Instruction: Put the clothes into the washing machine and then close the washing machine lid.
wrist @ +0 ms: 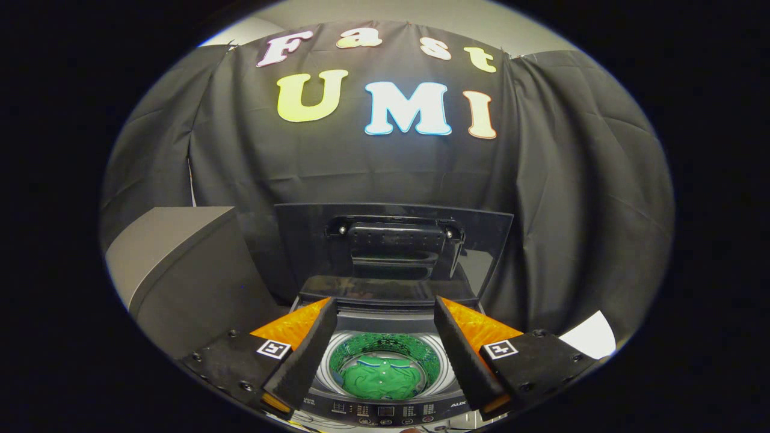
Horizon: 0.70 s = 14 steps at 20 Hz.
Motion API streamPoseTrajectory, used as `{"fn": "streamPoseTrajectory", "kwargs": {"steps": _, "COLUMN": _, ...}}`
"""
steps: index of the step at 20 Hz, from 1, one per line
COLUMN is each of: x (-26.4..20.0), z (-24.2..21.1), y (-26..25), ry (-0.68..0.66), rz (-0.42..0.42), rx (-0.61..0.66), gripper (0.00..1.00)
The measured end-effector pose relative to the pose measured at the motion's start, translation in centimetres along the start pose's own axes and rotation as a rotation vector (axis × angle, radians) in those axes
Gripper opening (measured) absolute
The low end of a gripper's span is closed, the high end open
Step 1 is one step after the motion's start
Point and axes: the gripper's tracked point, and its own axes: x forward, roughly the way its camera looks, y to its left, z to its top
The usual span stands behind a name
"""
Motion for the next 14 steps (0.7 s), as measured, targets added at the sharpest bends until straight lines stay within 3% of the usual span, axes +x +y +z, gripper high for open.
{"fn": "streamPoseTrajectory", "kwargs": {"steps": 7, "x": -0.1, "z": 5.5, "y": 0.8, "ry": -0.14, "rz": 0.014, "rx": 0.0, "gripper": 1.0}}
{"fn": "streamPoseTrajectory", "kwargs": {"steps": 14, "x": 2.4, "z": 9.5, "y": 0.7, "ry": -0.192, "rz": 0.019, "rx": 0.009, "gripper": 1.0}}
